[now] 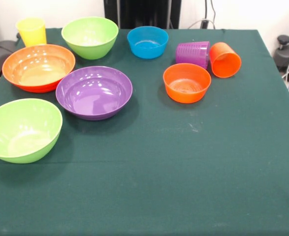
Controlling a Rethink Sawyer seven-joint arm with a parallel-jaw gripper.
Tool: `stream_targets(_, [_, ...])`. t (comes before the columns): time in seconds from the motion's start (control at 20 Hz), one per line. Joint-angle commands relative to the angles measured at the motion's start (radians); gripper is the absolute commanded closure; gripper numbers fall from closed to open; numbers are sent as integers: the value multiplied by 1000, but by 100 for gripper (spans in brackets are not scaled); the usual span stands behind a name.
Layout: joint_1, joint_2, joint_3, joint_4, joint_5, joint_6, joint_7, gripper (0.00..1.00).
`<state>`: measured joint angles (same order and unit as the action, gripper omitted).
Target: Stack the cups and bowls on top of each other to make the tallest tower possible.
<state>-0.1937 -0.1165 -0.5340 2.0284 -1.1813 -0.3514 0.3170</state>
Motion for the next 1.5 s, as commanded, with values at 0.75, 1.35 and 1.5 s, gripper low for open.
stream_targets(0.75, [51,60,144,-150,48,-10,175,0])
stream_targets(1.35, [44,111,187,-186,28,2,177,0])
stream_targets(1.5, [38,121,198,-194,15,2,174,0])
